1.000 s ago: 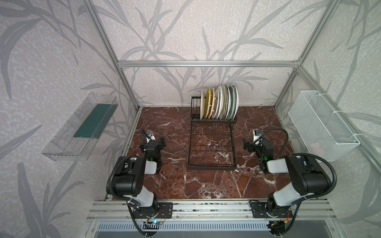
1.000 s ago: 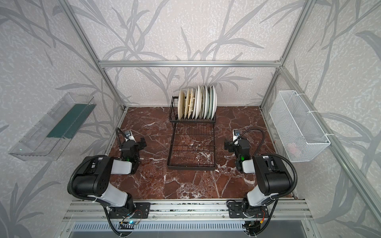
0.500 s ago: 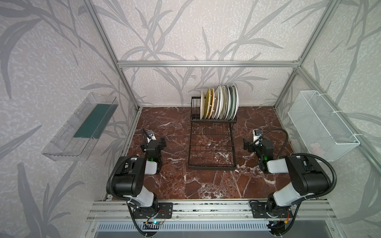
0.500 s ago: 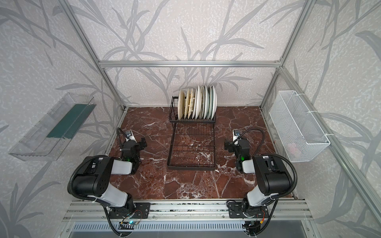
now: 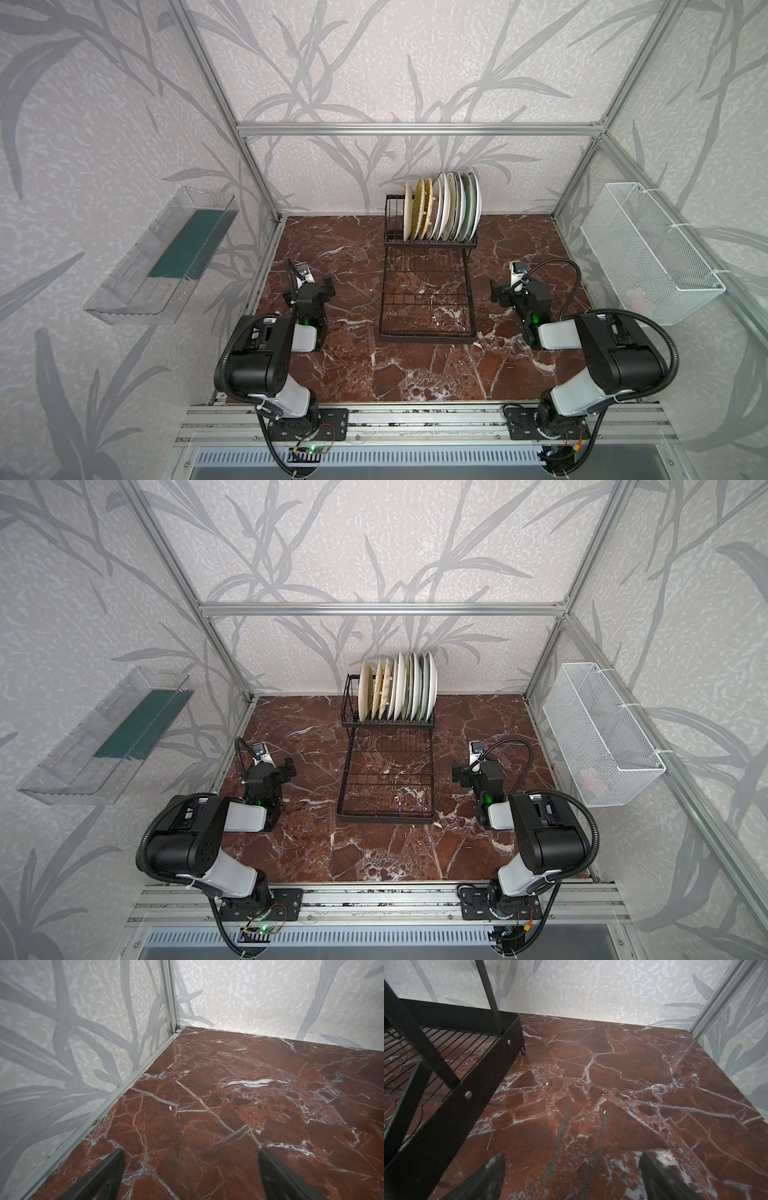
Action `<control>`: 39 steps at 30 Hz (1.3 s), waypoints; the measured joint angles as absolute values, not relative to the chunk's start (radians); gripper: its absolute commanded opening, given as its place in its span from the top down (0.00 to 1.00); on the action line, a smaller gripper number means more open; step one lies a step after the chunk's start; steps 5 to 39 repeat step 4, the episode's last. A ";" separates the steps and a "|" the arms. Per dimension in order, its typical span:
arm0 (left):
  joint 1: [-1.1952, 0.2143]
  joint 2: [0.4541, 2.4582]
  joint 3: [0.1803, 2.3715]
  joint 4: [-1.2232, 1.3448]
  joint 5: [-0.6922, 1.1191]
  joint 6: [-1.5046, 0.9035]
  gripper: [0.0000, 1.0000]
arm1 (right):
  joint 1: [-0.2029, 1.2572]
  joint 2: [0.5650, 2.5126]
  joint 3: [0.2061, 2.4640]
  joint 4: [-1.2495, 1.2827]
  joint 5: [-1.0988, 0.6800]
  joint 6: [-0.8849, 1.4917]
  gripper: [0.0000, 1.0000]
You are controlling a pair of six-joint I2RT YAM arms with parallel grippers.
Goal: Load plates into a dish rack
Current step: Reset both arms
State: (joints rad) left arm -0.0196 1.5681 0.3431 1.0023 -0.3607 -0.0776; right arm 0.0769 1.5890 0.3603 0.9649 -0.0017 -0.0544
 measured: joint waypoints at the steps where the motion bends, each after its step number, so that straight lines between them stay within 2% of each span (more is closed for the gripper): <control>1: -0.020 1.568 0.343 1.002 -0.361 -0.078 0.01 | 0.077 1.589 0.360 0.965 -0.002 -0.054 0.01; 39: -0.020 1.568 0.344 1.002 -0.362 -0.078 0.01 | 0.077 1.589 0.360 0.965 -0.002 -0.054 0.01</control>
